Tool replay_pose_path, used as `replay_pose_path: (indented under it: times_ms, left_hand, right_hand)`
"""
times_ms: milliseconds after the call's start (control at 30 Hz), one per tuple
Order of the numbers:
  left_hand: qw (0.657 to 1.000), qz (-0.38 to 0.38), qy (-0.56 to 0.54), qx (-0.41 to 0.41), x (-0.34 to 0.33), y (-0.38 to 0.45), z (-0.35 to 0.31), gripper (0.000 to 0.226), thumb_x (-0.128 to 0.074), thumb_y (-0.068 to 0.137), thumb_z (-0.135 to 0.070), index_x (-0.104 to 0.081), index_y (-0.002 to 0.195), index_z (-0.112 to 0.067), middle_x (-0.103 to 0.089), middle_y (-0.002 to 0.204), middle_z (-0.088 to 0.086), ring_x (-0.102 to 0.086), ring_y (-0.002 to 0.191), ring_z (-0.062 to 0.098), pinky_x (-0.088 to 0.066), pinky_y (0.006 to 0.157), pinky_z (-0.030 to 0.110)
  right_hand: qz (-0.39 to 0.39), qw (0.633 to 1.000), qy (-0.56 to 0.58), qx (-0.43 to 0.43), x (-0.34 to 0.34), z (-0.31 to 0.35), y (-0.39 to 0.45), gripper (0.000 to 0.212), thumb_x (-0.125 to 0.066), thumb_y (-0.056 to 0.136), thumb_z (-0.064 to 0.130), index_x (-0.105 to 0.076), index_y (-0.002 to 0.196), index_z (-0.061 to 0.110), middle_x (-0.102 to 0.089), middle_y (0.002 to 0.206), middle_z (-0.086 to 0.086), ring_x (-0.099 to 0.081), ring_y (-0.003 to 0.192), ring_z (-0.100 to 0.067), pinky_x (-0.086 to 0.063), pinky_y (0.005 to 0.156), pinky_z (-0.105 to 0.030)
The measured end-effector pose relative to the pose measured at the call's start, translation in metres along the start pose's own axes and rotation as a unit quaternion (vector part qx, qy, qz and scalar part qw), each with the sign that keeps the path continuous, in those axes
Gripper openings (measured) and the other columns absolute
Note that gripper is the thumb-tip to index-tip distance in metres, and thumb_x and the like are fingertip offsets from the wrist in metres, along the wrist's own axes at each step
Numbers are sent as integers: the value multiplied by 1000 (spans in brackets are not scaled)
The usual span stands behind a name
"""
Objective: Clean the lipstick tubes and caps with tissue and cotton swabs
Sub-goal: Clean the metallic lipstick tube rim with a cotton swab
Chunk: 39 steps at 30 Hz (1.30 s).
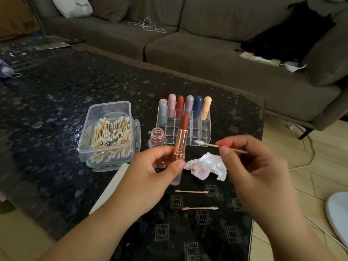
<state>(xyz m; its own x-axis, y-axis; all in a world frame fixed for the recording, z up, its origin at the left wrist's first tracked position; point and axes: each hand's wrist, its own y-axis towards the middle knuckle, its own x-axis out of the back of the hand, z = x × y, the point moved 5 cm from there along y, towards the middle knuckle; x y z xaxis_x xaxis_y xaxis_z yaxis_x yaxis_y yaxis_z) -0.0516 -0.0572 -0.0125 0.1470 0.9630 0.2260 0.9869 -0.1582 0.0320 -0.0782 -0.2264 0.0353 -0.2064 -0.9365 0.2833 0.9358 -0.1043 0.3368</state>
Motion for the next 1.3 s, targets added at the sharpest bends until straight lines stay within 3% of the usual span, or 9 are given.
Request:
replay_pose_path:
  times_ms: [133, 267, 467, 567, 800, 1033, 1200, 1300]
  left_hand:
    - [1000, 2, 0, -6, -3, -2, -2, 13, -65, 84, -20, -69, 91, -30, -72, 86, -13, -65, 89, 0, -47, 85, 18]
    - [1000, 9, 0, -13, -5, -4, -5, 14, -65, 83, -21, -69, 92, -30, -72, 85, -13, -65, 88, -1, -46, 82, 11]
    - [1000, 14, 1, -10, -7, -6, -6, 14, -65, 79, -28, -69, 91, -33, -71, 88, -16, -64, 90, -1, -46, 88, 25]
    - [1000, 15, -4, -15, -8, -6, -7, 15, -65, 77, -29, -69, 91, -33, -72, 89, -16, -65, 91, 0, -46, 89, 27]
    - [999, 34, -2, -33, -8, -7, -8, 12, -65, 79, -29, -70, 90, -28, -68, 73, -14, -64, 83, 4, -46, 89, 32]
    - [999, 33, -8, -32, -8, -7, -8, 10, -65, 81, -23, -70, 88, -28, -67, 71, -13, -63, 78, 2, -44, 79, 18]
    - [999, 43, -19, -23, -10, -10, -14, 20, -60, 86, -13, -67, 94, -30, -72, 87, -1, -66, 84, 2, -43, 72, 4]
    - [998, 62, -29, -9, -12, -12, -14, 18, -54, 87, -21, -62, 99, -32, -72, 81, -11, -64, 78, -2, -44, 67, 3]
  right_hand:
    - [-17, 1000, -20, 16, 4, 2, 2, 7, -59, 81, 38, -65, 79, 36, -59, 61, 13, -48, 48, -3, -34, 44, -8]
    - [-27, 999, -29, 34, 6, 2, 4, 12, -63, 86, 29, -67, 78, 36, -61, 64, 14, -51, 53, -3, -36, 48, -7]
    - [-22, 998, -35, 39, 5, 6, 4, 10, -63, 87, 33, -65, 78, 36, -61, 69, 3, -51, 54, -11, -36, 47, -7]
    - [-14, 998, -40, 39, 5, 4, 4, 11, -58, 83, 29, -65, 78, 35, -60, 67, 3, -49, 51, -3, -34, 47, -6]
    - [-16, 998, -31, 44, 7, 2, 6, 12, -58, 83, 27, -66, 79, 35, -60, 68, 2, -49, 52, -4, -35, 47, -7]
    - [-12, 998, -32, 53, 8, 3, 6, 12, -59, 83, 27, -66, 78, 36, -58, 68, -4, -49, 53, -10, -36, 48, -8]
    - [-15, 998, -19, 53, 10, 4, 7, 12, -60, 82, 25, -67, 77, 34, -57, 66, -9, -50, 57, -22, -39, 50, -13]
    - [-11, 998, -22, 57, 10, 5, 6, 12, -60, 82, 26, -67, 77, 33, -58, 67, -9, -50, 57, -21, -39, 49, -13]
